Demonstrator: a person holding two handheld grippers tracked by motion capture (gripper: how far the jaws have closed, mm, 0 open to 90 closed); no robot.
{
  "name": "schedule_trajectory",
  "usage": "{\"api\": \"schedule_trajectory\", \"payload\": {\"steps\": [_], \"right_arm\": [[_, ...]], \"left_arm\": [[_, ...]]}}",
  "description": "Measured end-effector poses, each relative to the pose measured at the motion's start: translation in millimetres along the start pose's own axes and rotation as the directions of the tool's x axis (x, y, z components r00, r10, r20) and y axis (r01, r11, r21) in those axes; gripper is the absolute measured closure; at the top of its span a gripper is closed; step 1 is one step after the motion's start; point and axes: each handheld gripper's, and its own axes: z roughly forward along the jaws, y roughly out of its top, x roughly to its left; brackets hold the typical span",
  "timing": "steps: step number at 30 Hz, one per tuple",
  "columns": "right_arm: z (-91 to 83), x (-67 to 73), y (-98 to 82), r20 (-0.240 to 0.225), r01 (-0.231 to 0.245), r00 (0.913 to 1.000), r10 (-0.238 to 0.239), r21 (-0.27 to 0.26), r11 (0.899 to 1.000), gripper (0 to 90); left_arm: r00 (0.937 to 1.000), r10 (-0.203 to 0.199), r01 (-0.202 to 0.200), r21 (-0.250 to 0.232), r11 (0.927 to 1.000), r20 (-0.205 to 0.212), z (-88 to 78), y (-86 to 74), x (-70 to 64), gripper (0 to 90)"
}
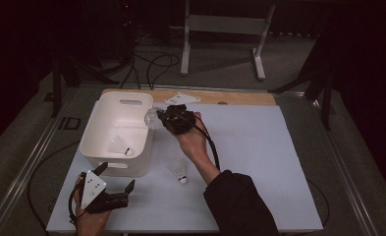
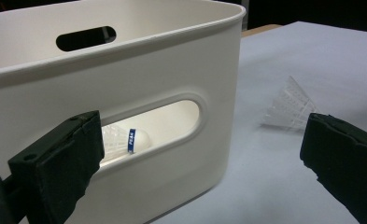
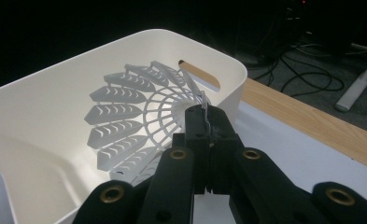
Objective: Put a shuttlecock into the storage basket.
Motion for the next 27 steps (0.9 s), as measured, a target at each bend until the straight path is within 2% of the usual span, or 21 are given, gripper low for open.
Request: {"api": "schedule_trajectory", "payload": {"steps": [22,23,25,27], "right_arm": [[7.1,18.4,4.4,-0.062,0.034,0.9975,-0.033,0.000,0.999,88.9],[7.7,19.1,4.6,-0.069,0.031,0.9972,-0.031,0.001,1.000,86.2],[10.0,19.4,5.1,-0.091,0.034,0.9953,-0.033,0.014,0.999,63.1],[11.4,18.6,5.4,-0.095,0.023,0.9952,-0.020,0.026,0.999,47.5]], "left_arm": [[1.0000,0.001,-0.001,-0.001,1.0000,-0.001,-0.3,0.1,0.3,0.2],[1.0000,0.000,0.000,-0.001,1.0000,-0.001,-0.4,0.1,0.3,0.2],[1.0000,0.000,0.000,-0.002,1.0000,-0.001,-0.6,0.1,0.3,0.2],[1.0000,0.000,0.000,-0.002,1.0000,-0.002,-0.8,0.1,0.4,0.2]]}}
